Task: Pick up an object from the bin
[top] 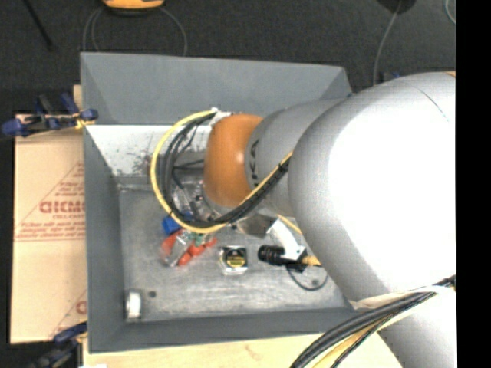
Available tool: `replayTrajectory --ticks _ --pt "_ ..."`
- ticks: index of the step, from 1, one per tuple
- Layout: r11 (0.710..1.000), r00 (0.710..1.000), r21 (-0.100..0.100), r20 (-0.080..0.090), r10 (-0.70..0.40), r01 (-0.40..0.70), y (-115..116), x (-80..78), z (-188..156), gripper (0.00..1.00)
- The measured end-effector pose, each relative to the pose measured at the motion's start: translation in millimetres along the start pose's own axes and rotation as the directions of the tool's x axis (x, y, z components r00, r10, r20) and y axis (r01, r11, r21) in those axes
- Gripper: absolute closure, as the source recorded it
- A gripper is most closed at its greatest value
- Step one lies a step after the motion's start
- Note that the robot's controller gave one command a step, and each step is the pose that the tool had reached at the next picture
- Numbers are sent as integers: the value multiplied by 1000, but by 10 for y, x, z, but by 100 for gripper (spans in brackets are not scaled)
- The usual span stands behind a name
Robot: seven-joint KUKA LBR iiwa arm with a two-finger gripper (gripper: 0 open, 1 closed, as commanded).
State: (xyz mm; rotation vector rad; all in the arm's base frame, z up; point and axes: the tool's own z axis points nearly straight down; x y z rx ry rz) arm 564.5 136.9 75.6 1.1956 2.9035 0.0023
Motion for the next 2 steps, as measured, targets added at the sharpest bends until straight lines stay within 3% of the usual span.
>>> replayTrajectory --ticks 1,2 --pt "1000 1000 0 2 -1 1 -5 -5 -4 100" --pt "995 995 -6 5 -104 104 -77 -72 -1568 100"
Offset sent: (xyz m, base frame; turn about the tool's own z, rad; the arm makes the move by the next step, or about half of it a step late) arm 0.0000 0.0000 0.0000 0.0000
